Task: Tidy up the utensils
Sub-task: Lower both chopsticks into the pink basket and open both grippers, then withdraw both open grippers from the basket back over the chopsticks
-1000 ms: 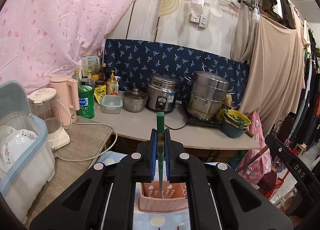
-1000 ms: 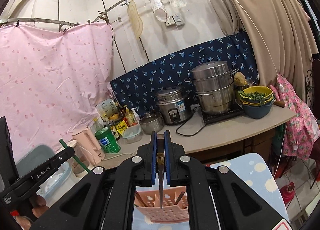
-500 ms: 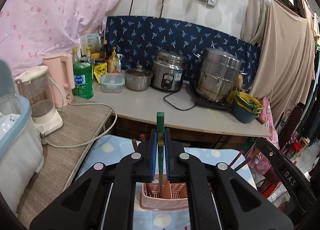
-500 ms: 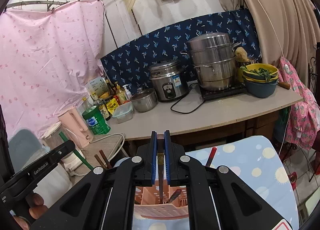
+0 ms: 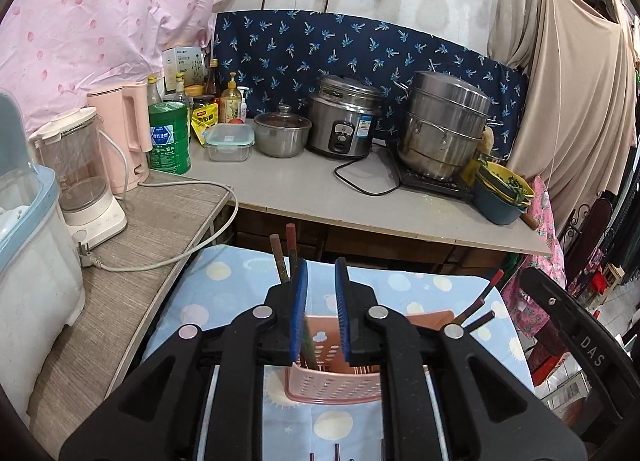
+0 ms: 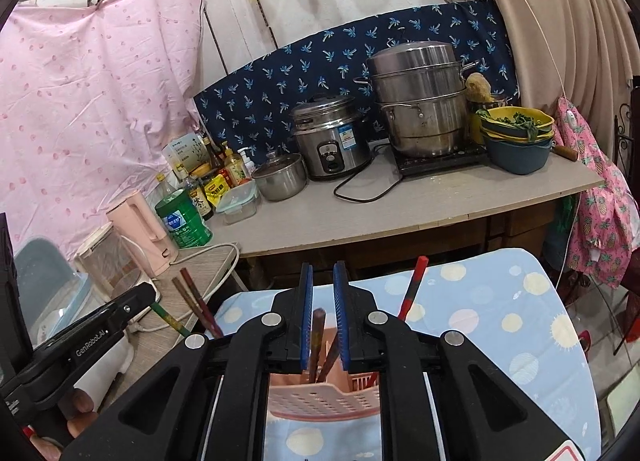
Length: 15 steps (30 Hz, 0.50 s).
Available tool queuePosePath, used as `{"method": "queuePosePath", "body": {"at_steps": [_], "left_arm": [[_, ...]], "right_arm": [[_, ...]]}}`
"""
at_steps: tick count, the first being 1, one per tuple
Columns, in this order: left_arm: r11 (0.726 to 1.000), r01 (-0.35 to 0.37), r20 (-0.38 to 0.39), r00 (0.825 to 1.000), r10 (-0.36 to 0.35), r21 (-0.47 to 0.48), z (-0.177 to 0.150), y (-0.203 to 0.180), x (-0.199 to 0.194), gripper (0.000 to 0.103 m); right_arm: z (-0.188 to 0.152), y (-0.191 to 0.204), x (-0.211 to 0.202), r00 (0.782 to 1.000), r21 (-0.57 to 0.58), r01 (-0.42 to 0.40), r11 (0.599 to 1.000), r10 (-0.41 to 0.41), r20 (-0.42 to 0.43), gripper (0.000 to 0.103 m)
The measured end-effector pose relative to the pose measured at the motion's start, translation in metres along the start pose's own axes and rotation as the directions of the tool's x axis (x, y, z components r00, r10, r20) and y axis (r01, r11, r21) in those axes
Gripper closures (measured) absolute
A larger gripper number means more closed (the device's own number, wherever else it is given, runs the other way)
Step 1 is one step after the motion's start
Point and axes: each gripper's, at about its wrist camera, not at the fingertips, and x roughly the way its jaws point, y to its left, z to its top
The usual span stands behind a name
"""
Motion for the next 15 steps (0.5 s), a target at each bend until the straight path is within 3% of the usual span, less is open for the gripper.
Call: {"method": "queuePosePath", "body": {"at_steps": [15], "left_arm": [[1.000, -0.010, 0.004, 1.000, 0.010, 0.030, -0.027, -0.007, -0.031, 0.077]], "right_arm": [[-0.029, 0.002, -0.041, 0.999, 0.010, -0.031, 0.999, 0.031, -0.005, 0.091]]}}
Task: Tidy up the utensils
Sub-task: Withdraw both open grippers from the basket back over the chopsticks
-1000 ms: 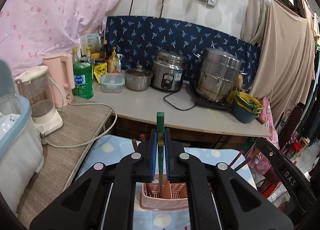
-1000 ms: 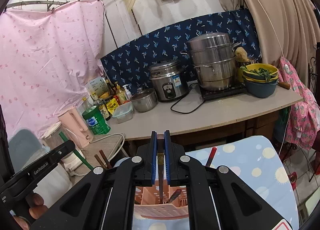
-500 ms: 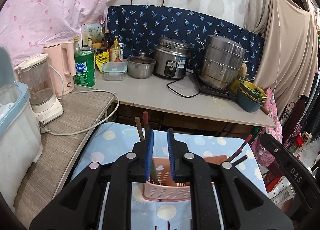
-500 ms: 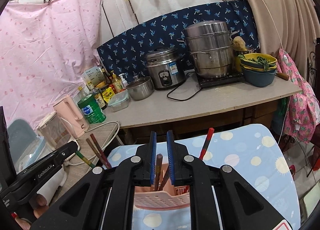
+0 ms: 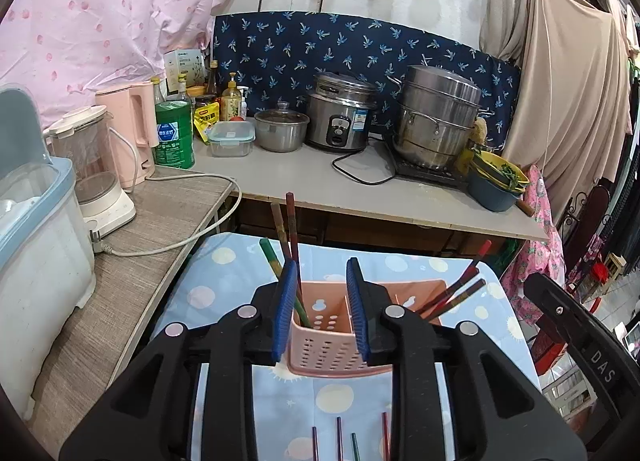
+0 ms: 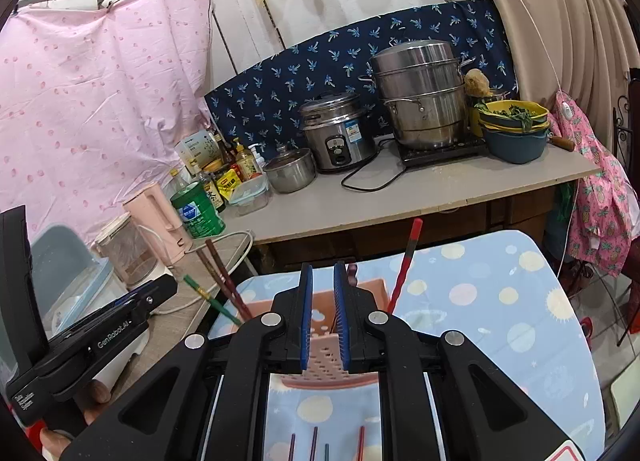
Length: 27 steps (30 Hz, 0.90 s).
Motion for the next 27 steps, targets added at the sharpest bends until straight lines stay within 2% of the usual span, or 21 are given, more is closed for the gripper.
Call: {"method": "queuePosePath", "body": {"at_steps": [2, 10, 14, 24, 27], "left_arm": [[1.000, -0.007, 0.004, 1.000, 0.007, 0.006, -0.004, -0.002, -0.004, 0.072], [1.000, -0.011, -0.011, 1.000, 0.012, 0.015, -0.022, -0.003, -0.021, 0.070], [1.000, -0.013, -0.022, 1.000, 0.014, 0.019, -0.034, -0.004, -0.028, 0.065], [0.999, -0.012, -0.074, 0.997, 0.014, 0.034, -0.081, -0.002, -0.045, 0.065], [0.999, -0.010, -0.092, 0.996, 0.013, 0.031, -0.095, 0.001, -0.049, 0.065]], "right_arm": [[-0.006, -0.001, -0.005, 1.000, 0.008, -0.003, 1.000, 0.003, -0.008, 0.091], [-0.030, -0.002, -0.023, 0.999, 0.020, -0.011, 1.000, 0.012, -0.035, 0.091], [-0.042, -0.001, -0.030, 0.999, 0.020, -0.015, 1.000, 0.016, -0.051, 0.091], [-0.086, -0.002, -0.052, 0.994, -0.008, -0.005, 1.000, 0.004, -0.111, 0.090], [-0.099, -0.003, -0.057, 0.991, -0.014, -0.002, 1.000, 0.000, -0.132, 0.087]]}}
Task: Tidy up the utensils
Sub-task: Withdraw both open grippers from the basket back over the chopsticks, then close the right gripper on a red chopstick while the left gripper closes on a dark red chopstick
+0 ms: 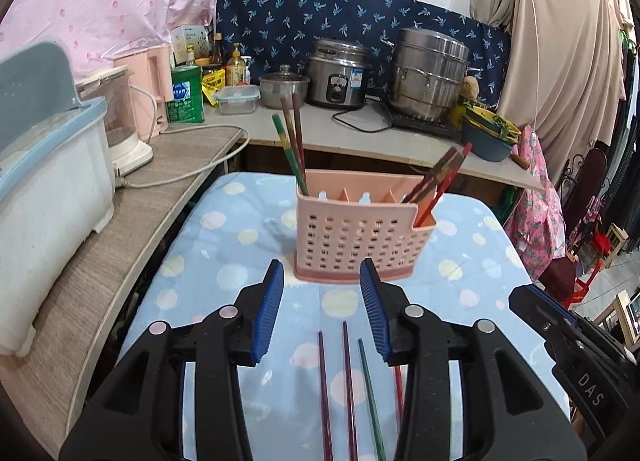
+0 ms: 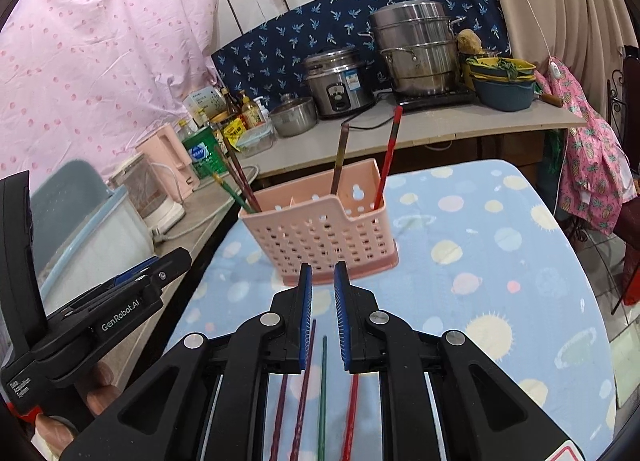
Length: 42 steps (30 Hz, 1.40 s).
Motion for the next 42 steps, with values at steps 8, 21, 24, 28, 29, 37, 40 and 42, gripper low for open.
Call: {"method": "queuePosePath", "body": {"at_steps": [8, 21, 24, 28, 29, 37, 40, 42], "left_arm": [[1.000, -0.007, -0.050, 0.999, 0.007, 0.009, -0.041, 0.002, -0.004, 0.054], [0.999, -0.018, -0.197, 0.980, 0.025, 0.037, -0.122, 0.009, 0.009, 0.053], [0.999, -0.012, -0.228, 0.973, 0.021, 0.039, -0.138, 0.010, 0.012, 0.052], [0.999, -0.010, -0.252, 0.967, 0.022, 0.049, -0.152, 0.009, 0.012, 0.052], [0.999, -0.010, -0.259, 0.966, 0.023, 0.051, -0.156, 0.009, 0.013, 0.052], [0.997, 0.004, -0.296, 0.955, 0.018, 0.075, -0.175, 0.003, 0.013, 0.049], [0.996, 0.005, -0.299, 0.954, 0.021, 0.086, -0.179, 0.002, 0.014, 0.049], [0.996, 0.008, -0.304, 0.952, 0.018, 0.085, -0.181, 0.002, 0.014, 0.049]], "right_arm": [[-0.040, 0.002, -0.008, 0.998, -0.062, 0.035, 0.997, -0.038, -0.047, 0.079], [-0.132, -0.004, 0.009, 0.970, -0.116, 0.052, 0.992, -0.078, -0.232, 0.079], [-0.151, -0.005, 0.013, 0.960, -0.115, 0.053, 0.992, -0.083, -0.268, 0.079], [-0.163, -0.005, 0.015, 0.954, -0.130, 0.066, 0.989, -0.101, -0.283, 0.079], [-0.166, -0.005, 0.017, 0.952, -0.130, 0.066, 0.989, -0.102, -0.290, 0.079], [-0.179, -0.007, 0.025, 0.941, -0.149, 0.077, 0.986, -0.121, -0.317, 0.079], [-0.184, -0.007, 0.026, 0.938, -0.159, 0.083, 0.984, -0.131, -0.320, 0.083], [-0.185, -0.006, 0.025, 0.939, -0.177, 0.092, 0.980, -0.145, -0.311, 0.085]]}}
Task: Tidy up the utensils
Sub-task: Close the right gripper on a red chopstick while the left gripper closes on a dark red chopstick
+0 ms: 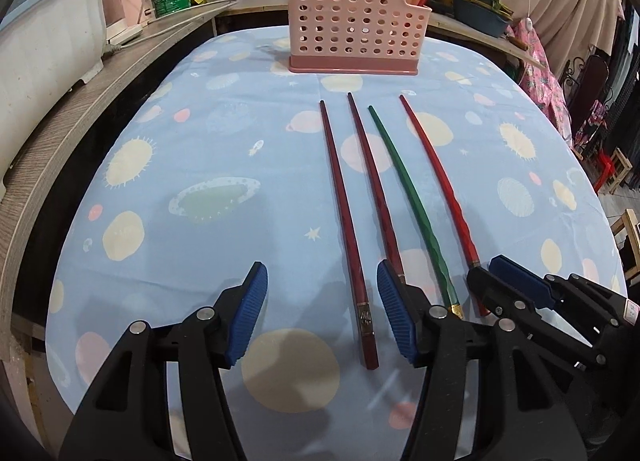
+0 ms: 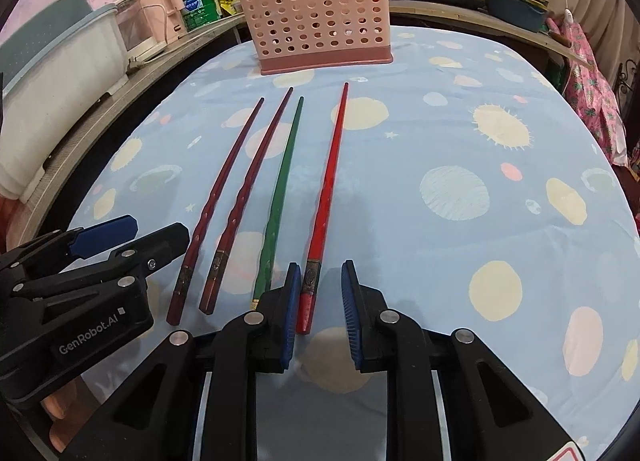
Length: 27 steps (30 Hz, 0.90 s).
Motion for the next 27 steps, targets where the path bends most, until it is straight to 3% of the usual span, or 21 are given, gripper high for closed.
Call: {"method": "queuePosePath", "body": {"at_steps": [4, 12, 18, 27], "left_arm": [[1.000, 0.006, -0.007, 1.000, -0.006, 0.007, -0.006, 0.000, -0.001, 0.048], [0.999, 0.008, -0.047, 0.999, -0.006, 0.033, -0.024, -0.004, 0.004, 0.049], [0.998, -0.008, -0.034, 0.999, 0.010, 0.061, -0.027, -0.009, 0.003, 0.050], [0.997, 0.001, -0.029, 1.000, 0.002, 0.080, -0.028, -0.015, 0.002, 0.069]], "right_arm": [[-0.005, -0.002, -0.002, 1.000, -0.012, 0.027, 1.000, -0.027, 0.009, 0.095], [-0.011, -0.007, -0.007, 1.000, 0.008, 0.025, 1.000, -0.026, 0.011, 0.096], [-0.011, -0.008, -0.007, 1.000, 0.012, 0.024, 1.000, -0.024, 0.012, 0.096], [-0.012, -0.009, -0.008, 1.000, 0.016, 0.018, 1.000, -0.018, 0.014, 0.096]]}}
